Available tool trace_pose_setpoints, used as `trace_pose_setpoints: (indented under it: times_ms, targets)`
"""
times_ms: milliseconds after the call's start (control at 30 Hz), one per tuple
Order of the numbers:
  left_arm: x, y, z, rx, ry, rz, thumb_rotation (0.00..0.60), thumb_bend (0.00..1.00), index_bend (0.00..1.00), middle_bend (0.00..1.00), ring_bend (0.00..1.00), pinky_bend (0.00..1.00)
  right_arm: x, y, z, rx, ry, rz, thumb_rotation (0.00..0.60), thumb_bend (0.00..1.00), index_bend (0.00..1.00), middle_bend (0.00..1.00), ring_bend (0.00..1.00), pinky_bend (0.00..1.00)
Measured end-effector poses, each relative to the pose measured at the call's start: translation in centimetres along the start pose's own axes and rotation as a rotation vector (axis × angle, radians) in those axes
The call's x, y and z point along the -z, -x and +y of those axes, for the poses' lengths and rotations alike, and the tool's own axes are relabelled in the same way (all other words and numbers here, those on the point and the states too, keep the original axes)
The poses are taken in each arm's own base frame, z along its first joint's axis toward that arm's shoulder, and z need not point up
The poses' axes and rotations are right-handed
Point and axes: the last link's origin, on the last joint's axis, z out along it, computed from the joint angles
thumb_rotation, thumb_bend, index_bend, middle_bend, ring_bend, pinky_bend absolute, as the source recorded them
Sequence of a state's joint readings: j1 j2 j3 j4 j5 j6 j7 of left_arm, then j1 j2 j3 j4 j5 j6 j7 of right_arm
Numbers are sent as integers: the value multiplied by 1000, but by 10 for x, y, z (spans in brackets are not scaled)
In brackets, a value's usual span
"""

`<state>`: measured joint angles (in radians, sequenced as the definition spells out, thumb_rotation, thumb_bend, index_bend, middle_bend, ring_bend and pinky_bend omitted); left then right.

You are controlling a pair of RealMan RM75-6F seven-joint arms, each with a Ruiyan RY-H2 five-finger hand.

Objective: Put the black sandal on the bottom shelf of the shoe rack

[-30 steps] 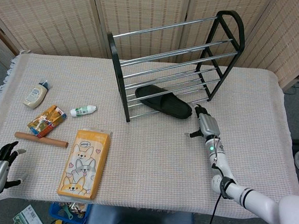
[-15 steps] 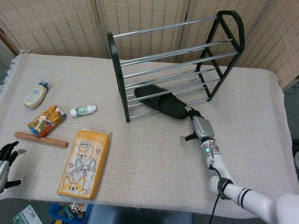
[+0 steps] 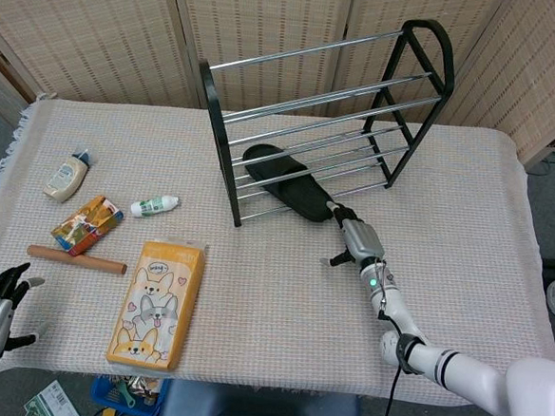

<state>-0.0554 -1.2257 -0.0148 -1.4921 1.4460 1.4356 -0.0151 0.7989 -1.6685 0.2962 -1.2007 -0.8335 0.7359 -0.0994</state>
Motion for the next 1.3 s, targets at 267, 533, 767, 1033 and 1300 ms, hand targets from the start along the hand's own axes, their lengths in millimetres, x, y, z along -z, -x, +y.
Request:
trace_pose_setpoints:
  times_ms: [267,533,767,1033,1300]
  targets:
    - [1,0,-1,0,-4,1,600,244,266,104,97,247,1,5,-9,2,-27,-14,600,0,0,21,0,160]
    - [1,1,-1,4,-2,0,600,244,267,104,96,247,9,-1,-8,1,-46,7,600,0,0,21,0,171]
    - [-1,0,1,6,6,8,600,244,266,104,97,247,31,-21,13,49,-33,91,600,17,0,31,0,171]
    - [-7,-2,9,2,27,21,600,244,266,103,97,247,82,-51,61,149,45,228,600,48,0,48,0,171]
    - [-16,-2,20,-3,48,32,600,243,266,104,97,247,152,-66,107,249,133,333,600,49,0,60,0,171]
